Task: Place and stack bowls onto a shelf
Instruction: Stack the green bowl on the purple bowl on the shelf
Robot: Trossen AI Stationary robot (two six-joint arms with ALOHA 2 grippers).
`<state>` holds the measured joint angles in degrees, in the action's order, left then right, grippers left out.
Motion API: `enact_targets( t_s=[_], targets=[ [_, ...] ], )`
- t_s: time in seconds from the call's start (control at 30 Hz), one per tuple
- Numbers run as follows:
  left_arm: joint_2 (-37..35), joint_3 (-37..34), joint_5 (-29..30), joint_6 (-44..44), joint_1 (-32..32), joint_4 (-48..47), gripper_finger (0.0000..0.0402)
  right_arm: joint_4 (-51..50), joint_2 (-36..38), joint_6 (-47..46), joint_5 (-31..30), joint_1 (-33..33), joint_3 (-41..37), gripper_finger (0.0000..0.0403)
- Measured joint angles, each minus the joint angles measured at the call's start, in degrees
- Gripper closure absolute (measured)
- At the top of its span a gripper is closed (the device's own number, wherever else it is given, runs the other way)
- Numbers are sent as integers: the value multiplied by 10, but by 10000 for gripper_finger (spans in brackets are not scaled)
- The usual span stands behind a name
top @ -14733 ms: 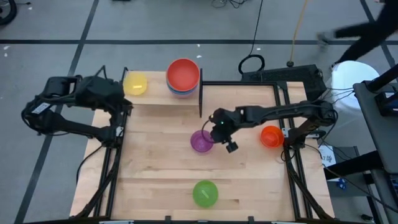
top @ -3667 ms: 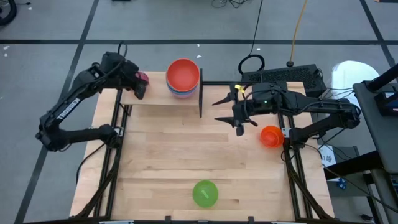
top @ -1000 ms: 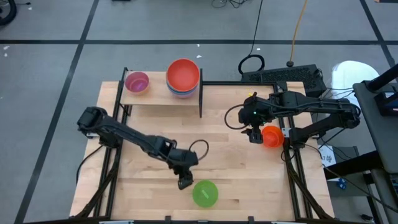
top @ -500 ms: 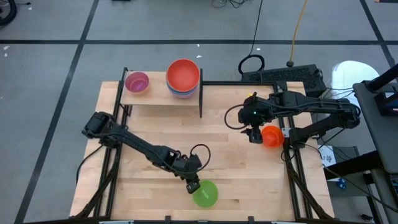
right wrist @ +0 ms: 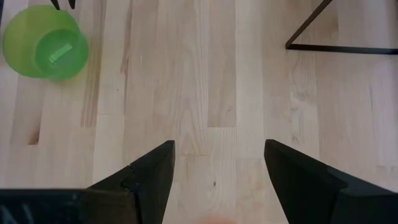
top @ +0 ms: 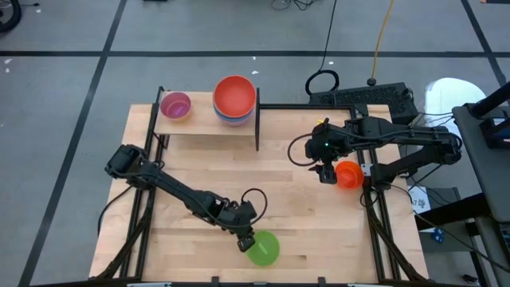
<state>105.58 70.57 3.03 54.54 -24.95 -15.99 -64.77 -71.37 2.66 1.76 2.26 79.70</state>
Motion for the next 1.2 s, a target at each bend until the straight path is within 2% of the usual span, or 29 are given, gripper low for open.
enact_targets(
  t_s=[0.47,0.8,1.2],
  targets=[
    [0,0,0,-6,-2,0,321,0,0,0,0,0,0,163],
    [41,0,-15,-14,-10,35,321,3,0,0,0,0,0,163],
    [41,0,-5,-28,-10,31,321,5,0,0,0,0,0,163]
  ],
)
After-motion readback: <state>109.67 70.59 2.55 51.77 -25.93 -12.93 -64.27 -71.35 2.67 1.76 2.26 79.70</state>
